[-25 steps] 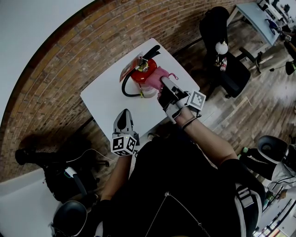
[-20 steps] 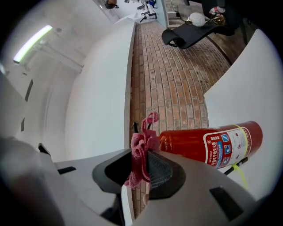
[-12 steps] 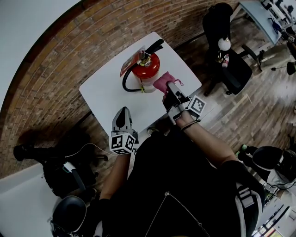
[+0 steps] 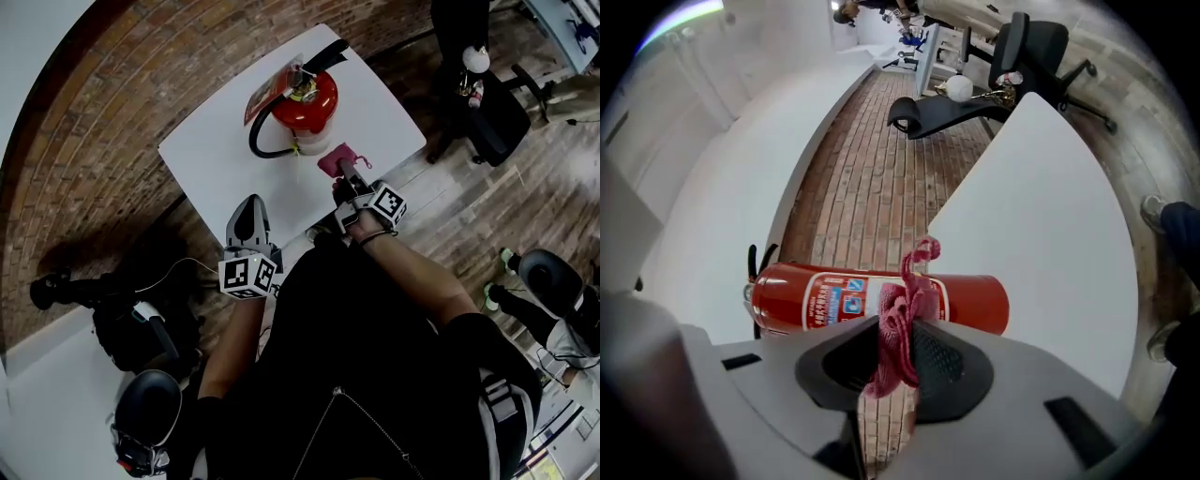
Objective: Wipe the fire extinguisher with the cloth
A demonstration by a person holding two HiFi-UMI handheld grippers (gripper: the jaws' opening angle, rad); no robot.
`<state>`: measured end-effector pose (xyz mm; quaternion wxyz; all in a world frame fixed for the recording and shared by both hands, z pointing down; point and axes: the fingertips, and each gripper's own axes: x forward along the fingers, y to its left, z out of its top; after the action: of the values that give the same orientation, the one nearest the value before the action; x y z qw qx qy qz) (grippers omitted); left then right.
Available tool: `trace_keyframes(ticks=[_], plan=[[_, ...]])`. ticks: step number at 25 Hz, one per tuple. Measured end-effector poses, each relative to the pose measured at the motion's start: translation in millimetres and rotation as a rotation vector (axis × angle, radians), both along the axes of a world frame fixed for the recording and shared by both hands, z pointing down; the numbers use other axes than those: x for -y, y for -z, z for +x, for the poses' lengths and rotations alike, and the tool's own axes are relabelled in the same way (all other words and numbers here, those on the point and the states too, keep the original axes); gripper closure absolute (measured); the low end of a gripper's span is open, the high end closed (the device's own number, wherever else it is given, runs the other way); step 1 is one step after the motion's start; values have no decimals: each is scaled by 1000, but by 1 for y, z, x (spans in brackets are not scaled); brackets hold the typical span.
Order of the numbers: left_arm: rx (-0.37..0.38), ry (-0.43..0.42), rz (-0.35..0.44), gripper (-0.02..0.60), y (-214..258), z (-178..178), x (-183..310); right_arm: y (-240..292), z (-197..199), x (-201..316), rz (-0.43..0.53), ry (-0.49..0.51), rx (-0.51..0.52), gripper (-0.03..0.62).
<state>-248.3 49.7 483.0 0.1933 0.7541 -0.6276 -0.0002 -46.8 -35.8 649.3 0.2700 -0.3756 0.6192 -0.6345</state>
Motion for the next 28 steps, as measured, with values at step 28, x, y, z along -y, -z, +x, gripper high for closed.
trace_keyframes(ticks=[28], plan=[[49, -14, -78, 574, -23, -14, -11, -148, -33, 25, -173, -99, -146, 493]])
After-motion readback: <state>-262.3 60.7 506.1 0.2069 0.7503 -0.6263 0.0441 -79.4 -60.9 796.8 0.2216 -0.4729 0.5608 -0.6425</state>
